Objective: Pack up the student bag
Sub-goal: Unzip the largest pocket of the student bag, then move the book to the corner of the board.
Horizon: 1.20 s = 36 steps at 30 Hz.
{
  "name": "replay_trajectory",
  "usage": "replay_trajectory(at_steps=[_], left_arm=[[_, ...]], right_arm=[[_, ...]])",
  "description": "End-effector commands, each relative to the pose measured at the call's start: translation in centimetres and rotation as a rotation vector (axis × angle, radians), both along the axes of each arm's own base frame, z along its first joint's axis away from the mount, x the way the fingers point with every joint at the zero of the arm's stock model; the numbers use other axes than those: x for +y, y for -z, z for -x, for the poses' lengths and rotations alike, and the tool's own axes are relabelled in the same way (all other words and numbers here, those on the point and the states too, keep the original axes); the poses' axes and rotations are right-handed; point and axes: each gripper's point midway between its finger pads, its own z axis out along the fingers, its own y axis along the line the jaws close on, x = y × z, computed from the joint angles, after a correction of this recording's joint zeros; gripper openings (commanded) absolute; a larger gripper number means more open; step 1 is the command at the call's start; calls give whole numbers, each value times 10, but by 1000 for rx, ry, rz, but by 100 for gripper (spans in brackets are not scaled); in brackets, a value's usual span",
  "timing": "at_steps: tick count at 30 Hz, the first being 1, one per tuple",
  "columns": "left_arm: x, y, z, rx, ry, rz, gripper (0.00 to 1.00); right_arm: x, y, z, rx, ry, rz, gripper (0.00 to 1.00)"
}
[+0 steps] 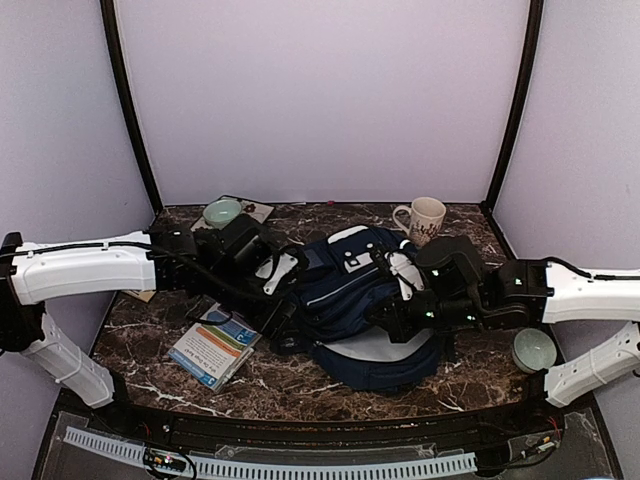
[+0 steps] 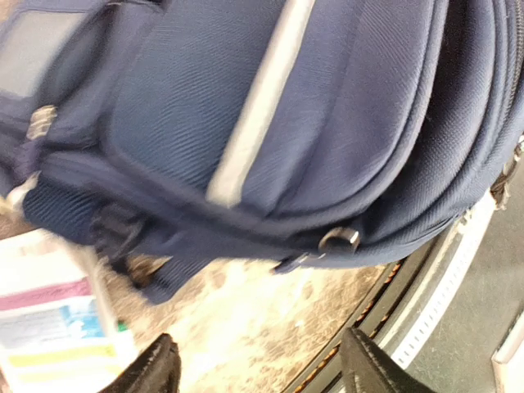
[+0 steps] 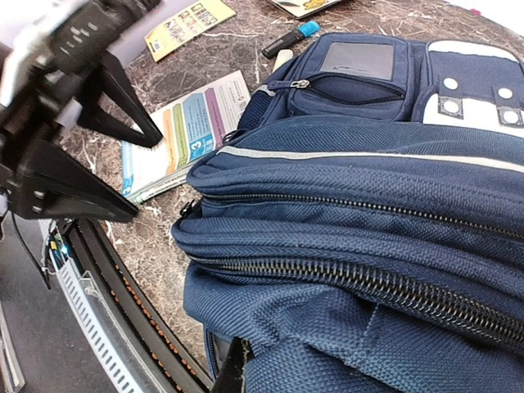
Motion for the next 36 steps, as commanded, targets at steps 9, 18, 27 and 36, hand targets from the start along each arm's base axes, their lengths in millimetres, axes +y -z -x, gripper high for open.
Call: replay_trajectory(at_steps=[9, 18, 27, 36], left_arm=[[137, 46, 0, 75, -414, -449, 83], [182, 69, -17, 201, -545, -525, 84], [228, 77, -67, 266, -628, -481, 83], [308, 83, -167, 281, -831, -472, 83]], right_arm=[[27, -13, -32, -124, 46, 24, 8], [13, 12, -27, -83, 67, 75, 18], [-1, 17, -23, -41, 109, 92, 39], [-6, 22, -20, 10, 168, 143, 42]])
